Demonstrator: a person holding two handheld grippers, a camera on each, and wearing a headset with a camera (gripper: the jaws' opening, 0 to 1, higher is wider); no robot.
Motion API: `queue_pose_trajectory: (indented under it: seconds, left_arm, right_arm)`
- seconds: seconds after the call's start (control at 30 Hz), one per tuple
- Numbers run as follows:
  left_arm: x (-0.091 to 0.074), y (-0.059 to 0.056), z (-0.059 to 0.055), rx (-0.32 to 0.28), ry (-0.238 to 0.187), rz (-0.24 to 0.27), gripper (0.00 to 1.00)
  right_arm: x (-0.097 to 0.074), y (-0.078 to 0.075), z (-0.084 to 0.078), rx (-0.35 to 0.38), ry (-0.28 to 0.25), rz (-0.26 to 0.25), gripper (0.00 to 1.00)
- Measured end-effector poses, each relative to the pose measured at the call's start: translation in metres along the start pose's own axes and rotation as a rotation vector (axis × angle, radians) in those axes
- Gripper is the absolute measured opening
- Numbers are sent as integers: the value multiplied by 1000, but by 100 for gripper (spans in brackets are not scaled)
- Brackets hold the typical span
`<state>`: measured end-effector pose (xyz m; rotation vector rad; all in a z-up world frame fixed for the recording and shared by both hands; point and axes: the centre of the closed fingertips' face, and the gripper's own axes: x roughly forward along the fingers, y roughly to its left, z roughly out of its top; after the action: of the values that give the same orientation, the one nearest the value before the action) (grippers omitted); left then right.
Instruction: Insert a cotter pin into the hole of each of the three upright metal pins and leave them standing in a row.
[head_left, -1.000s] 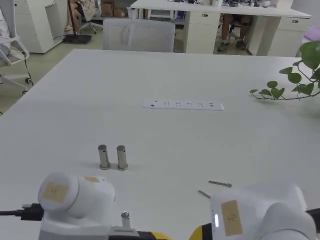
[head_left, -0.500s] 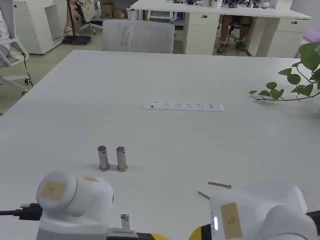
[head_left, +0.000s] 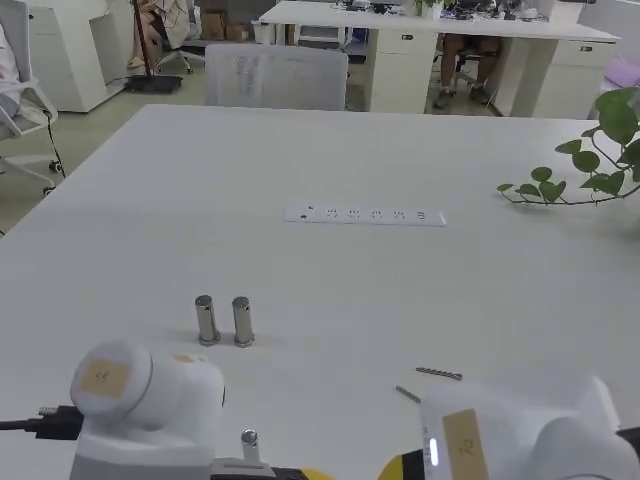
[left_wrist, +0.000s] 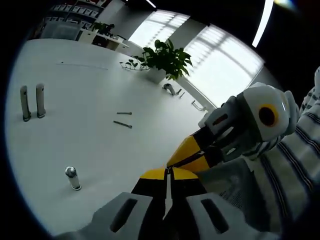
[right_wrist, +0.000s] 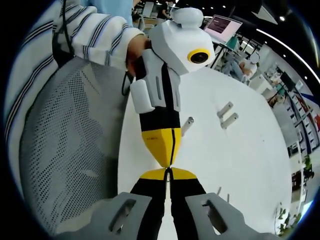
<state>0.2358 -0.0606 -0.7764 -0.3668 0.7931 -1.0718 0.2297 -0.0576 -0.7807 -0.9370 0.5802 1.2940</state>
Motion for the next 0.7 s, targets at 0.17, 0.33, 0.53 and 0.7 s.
queue_pose_trajectory:
  seconds: [0.17,0.33,0.53,0.7]
  left_arm:
    - [0,-1,1,4,-2,1,0]
    - [-1,-1,2,19,-5,1,0]
    - [-1,-1,3,24,-11,4,0]
    - [-2,-2,4,24,-13,7,0]
  right_arm:
    - [-1,-1,0,-7,-1,-5,2]
    - [-2,-1,1,-12,-3,-8,2]
    - [-2,-2,2,-18,-7,-15,2]
    - [-3,-3,2,-20,-12,-18,2]
